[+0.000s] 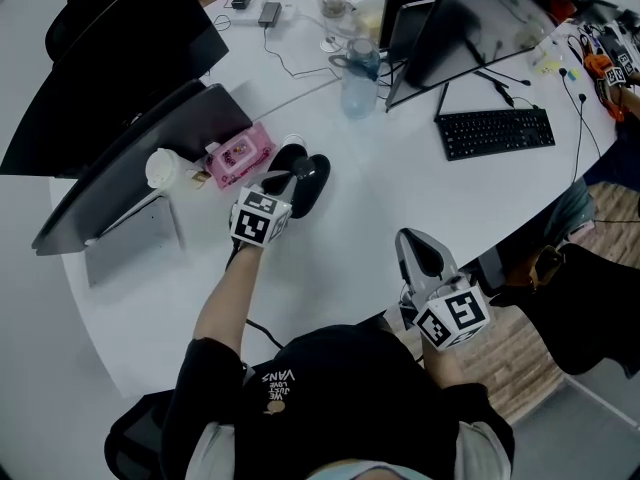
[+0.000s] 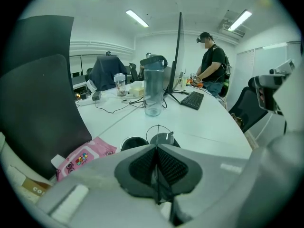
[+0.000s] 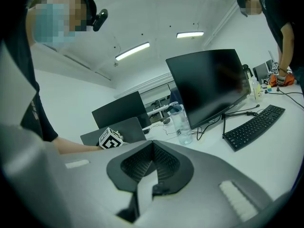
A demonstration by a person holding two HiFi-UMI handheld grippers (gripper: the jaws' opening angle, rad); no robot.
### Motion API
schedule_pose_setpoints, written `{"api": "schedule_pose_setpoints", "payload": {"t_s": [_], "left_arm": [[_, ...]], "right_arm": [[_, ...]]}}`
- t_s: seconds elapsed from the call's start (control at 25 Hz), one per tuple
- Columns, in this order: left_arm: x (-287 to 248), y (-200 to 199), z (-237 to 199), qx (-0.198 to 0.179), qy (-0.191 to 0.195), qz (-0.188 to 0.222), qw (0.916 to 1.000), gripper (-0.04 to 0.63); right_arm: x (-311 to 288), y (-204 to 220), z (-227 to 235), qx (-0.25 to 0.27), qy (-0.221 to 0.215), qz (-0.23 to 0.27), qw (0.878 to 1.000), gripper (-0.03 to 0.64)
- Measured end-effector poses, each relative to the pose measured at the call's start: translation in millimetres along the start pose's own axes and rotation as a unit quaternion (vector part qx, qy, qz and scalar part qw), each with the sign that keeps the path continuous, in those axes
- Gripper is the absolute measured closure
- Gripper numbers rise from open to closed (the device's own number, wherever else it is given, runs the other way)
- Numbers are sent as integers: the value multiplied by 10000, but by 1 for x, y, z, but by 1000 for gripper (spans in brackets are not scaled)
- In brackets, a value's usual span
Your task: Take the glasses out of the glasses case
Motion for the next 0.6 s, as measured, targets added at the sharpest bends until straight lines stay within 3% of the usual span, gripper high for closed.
{"api": "schedule_pose_setpoints", "payload": {"t_s": [0.6], "left_arm": [[48,-21,8,-18,-145,617,9980,586]], "right_arm": [[3,-7,-13,123,-186,103,9997,617]]}}
Point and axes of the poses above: the fingertips, and each gripper's own axes: x backward along the fingers, z to its right, y out of its underside, the point moved 4 cm from there along x, backward along the fingers, and after that the axes turned 4 degrees about x, right-handed, at the moved point
